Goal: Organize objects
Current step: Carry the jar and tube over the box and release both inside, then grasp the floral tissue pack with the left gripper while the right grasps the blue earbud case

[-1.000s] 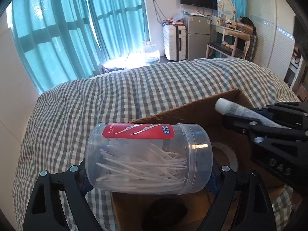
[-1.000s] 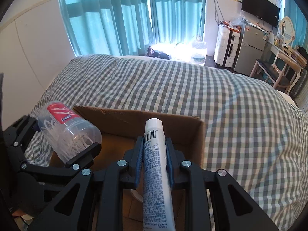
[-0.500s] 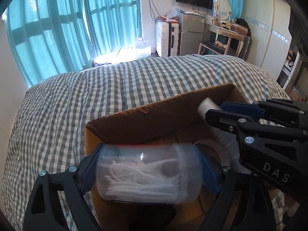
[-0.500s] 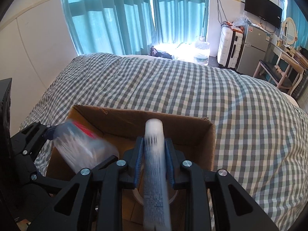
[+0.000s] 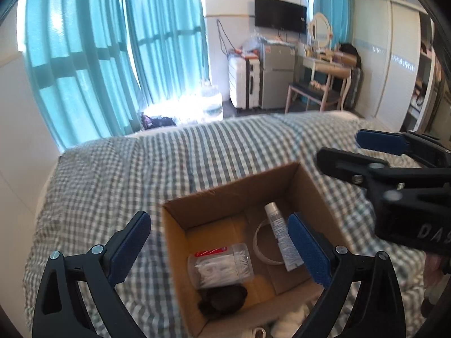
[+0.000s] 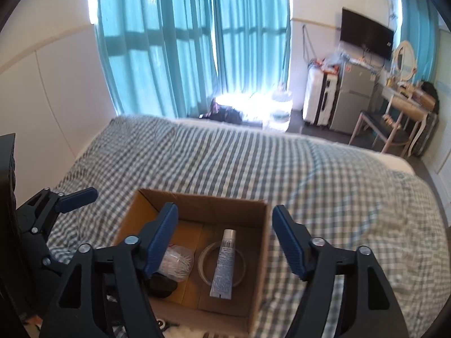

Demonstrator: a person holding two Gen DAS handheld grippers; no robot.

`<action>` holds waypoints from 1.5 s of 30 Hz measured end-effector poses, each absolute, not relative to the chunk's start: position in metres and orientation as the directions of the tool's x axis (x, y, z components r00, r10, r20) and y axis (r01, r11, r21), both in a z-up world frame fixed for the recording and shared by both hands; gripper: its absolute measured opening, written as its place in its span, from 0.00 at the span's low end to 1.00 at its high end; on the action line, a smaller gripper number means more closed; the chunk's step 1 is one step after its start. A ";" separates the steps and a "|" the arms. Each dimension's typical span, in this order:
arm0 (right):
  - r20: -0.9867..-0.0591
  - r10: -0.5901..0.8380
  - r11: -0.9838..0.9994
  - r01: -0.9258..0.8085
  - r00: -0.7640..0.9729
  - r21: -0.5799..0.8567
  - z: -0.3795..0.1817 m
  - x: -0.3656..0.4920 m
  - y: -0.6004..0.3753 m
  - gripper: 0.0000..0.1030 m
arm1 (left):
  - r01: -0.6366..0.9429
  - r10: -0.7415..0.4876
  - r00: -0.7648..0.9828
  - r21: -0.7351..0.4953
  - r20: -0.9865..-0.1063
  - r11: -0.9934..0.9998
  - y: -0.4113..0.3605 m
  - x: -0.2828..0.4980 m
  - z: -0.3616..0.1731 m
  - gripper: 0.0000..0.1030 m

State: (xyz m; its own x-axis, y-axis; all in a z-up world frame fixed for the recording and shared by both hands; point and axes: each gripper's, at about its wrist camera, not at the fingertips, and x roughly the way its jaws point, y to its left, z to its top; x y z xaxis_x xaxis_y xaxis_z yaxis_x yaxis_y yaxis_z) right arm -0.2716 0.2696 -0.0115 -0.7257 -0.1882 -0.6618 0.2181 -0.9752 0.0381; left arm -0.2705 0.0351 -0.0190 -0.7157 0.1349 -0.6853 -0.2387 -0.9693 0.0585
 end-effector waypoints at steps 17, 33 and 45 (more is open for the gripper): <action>-0.556 -0.220 -0.960 0.280 -0.802 -0.024 0.083 -0.116 0.271 0.85 | -0.099 0.036 -0.795 0.071 -0.605 -0.993 -0.033 -0.146 0.064 1.00; -0.731 -0.258 -0.939 0.341 -0.632 0.037 -0.075 -0.107 0.250 0.85 | -0.112 0.008 -0.690 0.096 -0.724 -0.989 -0.028 -0.115 -0.078 1.00; -0.825 -0.283 -0.949 0.268 -0.490 0.166 -0.160 -0.131 0.277 0.85 | -0.256 0.082 -0.547 0.073 -0.833 -0.964 0.013 -0.129 -0.159 1.00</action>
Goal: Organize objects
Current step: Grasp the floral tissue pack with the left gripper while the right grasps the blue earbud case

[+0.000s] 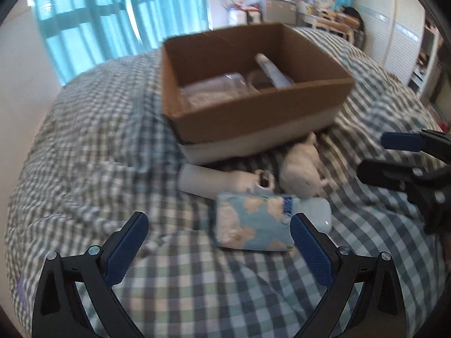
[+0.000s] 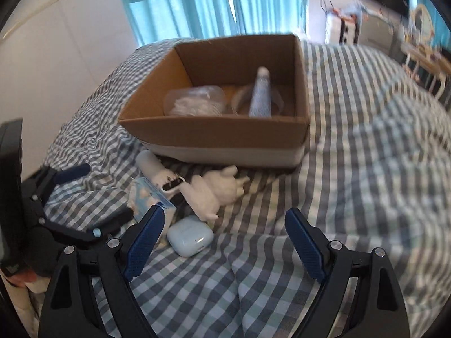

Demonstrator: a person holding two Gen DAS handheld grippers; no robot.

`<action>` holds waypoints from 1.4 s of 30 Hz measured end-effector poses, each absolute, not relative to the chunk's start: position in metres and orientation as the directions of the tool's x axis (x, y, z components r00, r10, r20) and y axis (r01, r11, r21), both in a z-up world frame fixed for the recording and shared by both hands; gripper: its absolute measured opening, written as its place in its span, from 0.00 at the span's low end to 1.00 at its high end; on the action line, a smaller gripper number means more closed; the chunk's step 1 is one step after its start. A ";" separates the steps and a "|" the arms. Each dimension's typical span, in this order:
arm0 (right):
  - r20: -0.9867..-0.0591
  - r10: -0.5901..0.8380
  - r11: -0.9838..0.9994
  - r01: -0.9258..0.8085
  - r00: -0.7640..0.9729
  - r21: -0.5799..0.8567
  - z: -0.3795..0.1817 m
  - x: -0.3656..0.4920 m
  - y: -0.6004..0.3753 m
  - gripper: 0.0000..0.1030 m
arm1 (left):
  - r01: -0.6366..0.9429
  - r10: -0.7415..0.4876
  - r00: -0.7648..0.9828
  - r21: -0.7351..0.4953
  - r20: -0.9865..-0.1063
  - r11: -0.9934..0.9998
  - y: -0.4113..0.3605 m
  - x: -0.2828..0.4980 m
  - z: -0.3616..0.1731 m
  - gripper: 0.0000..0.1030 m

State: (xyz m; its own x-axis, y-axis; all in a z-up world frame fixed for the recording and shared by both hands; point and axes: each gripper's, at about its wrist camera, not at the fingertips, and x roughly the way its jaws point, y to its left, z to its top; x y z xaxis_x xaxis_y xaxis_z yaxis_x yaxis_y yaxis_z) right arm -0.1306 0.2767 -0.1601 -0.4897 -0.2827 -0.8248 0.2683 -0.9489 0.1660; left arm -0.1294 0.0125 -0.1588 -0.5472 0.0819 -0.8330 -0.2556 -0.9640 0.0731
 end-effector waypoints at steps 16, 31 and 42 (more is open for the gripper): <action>-0.850 -0.250 -0.959 0.237 -0.464 0.153 -0.180 -0.132 0.275 0.85 | -0.299 0.208 -0.393 -0.089 -0.896 -0.950 0.024 -0.157 -0.201 0.79; -0.873 -0.190 -0.944 0.329 -0.450 0.036 -0.186 -0.128 0.246 0.85 | -0.117 0.102 -0.550 -0.045 -0.829 -0.992 -0.039 -0.132 -0.145 0.72; -0.936 -0.123 -0.882 0.469 -0.330 -0.049 -0.228 -0.143 0.197 0.76 | -0.097 0.109 -0.512 -0.068 -0.852 -0.993 -0.054 -0.142 -0.170 0.72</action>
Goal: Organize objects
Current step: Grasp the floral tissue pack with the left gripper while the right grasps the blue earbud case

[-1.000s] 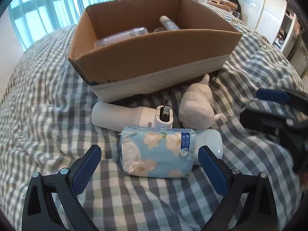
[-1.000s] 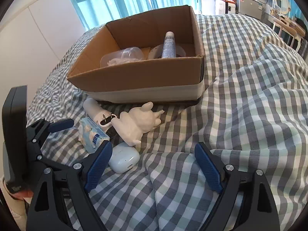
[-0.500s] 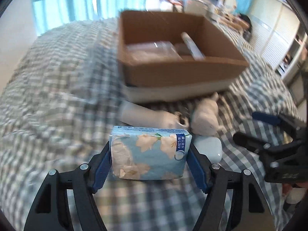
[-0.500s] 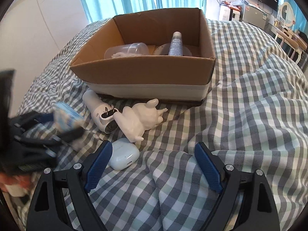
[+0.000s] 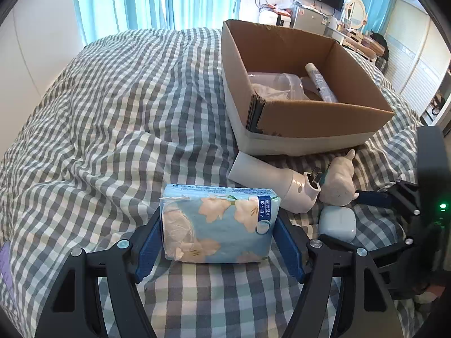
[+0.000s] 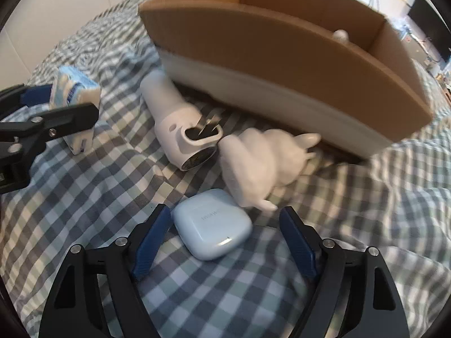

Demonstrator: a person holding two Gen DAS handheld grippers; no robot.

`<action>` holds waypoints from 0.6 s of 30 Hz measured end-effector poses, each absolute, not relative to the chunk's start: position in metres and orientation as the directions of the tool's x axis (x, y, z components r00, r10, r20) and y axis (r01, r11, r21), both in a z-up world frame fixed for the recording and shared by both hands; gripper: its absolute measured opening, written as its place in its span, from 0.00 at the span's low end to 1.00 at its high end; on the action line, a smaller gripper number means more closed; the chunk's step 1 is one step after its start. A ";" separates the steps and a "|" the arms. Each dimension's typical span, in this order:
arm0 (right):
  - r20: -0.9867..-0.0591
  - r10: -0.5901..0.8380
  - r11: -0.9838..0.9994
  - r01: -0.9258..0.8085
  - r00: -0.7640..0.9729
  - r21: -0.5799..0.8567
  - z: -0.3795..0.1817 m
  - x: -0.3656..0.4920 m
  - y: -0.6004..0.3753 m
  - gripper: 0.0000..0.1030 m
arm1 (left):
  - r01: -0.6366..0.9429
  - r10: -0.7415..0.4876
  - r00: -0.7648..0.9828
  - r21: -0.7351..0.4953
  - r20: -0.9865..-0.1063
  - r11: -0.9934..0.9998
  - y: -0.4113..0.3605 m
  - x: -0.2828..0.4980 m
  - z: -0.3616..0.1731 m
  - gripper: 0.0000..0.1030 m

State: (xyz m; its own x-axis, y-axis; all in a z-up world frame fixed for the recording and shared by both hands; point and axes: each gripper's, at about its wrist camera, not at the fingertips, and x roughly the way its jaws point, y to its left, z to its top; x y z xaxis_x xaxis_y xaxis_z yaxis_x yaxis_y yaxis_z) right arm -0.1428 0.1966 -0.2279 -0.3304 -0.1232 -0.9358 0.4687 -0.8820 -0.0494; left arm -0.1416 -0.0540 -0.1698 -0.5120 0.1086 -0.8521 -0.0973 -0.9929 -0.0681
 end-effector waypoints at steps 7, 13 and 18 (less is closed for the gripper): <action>-0.948 -0.119 -0.875 0.483 -0.295 -0.040 -0.241 -0.145 0.190 0.57 | -0.096 0.119 -0.495 -0.082 -0.861 -0.992 -0.055 -0.142 -0.178 0.72; -0.939 -0.103 -0.865 0.496 -0.329 -0.078 -0.234 -0.133 0.187 0.56 | -0.095 0.122 -0.503 -0.086 -0.856 -0.992 -0.055 -0.138 -0.175 0.72; -0.925 -0.111 -0.868 0.489 -0.364 -0.088 -0.220 -0.121 0.192 0.56 | -0.090 0.106 -0.524 -0.069 -0.845 -0.994 -0.053 -0.129 -0.167 0.72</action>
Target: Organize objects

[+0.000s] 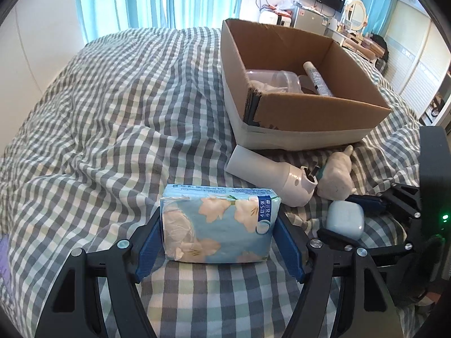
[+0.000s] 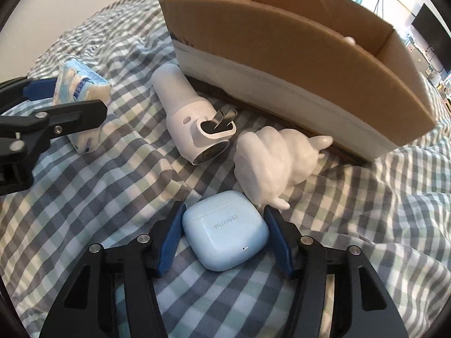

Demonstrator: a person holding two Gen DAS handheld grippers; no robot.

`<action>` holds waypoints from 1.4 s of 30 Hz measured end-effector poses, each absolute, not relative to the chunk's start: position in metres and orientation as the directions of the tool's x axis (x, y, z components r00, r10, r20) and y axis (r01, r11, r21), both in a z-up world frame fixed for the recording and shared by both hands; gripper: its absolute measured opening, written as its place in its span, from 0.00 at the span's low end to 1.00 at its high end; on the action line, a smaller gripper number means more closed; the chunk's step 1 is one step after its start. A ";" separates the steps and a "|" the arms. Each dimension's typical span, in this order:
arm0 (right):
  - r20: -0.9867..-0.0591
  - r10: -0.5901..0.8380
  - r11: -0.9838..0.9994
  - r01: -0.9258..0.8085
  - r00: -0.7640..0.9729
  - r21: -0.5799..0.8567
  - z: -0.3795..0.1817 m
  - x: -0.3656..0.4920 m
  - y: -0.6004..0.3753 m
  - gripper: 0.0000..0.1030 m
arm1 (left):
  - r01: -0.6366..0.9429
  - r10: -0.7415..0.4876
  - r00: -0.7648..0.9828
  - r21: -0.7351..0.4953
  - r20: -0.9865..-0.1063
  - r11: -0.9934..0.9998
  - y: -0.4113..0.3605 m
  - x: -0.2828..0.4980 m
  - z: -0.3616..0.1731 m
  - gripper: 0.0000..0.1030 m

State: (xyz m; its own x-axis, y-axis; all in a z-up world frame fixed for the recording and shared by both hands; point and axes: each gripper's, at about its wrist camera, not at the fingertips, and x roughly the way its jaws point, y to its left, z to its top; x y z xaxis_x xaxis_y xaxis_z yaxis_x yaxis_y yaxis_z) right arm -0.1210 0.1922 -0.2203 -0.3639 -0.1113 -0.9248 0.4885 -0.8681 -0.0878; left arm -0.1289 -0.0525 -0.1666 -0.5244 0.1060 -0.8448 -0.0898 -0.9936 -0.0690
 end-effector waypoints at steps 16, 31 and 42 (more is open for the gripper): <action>-0.829 -0.163 -0.875 0.467 -0.535 -0.130 -0.137 -0.078 0.195 0.55 | -0.097 0.065 -0.624 -0.005 -0.779 -0.995 -0.031 -0.083 -0.105 0.72; -0.723 -0.181 -0.903 0.405 -0.667 -0.147 -0.054 -0.039 0.241 0.55 | -0.168 0.113 -0.699 0.009 -0.706 -0.986 0.007 -0.064 -0.041 0.72; -0.656 -0.196 -0.920 0.368 -0.729 -0.134 0.001 -0.072 0.255 0.55 | -0.195 0.155 -0.735 -0.014 -0.660 -0.981 0.016 -0.119 0.008 0.72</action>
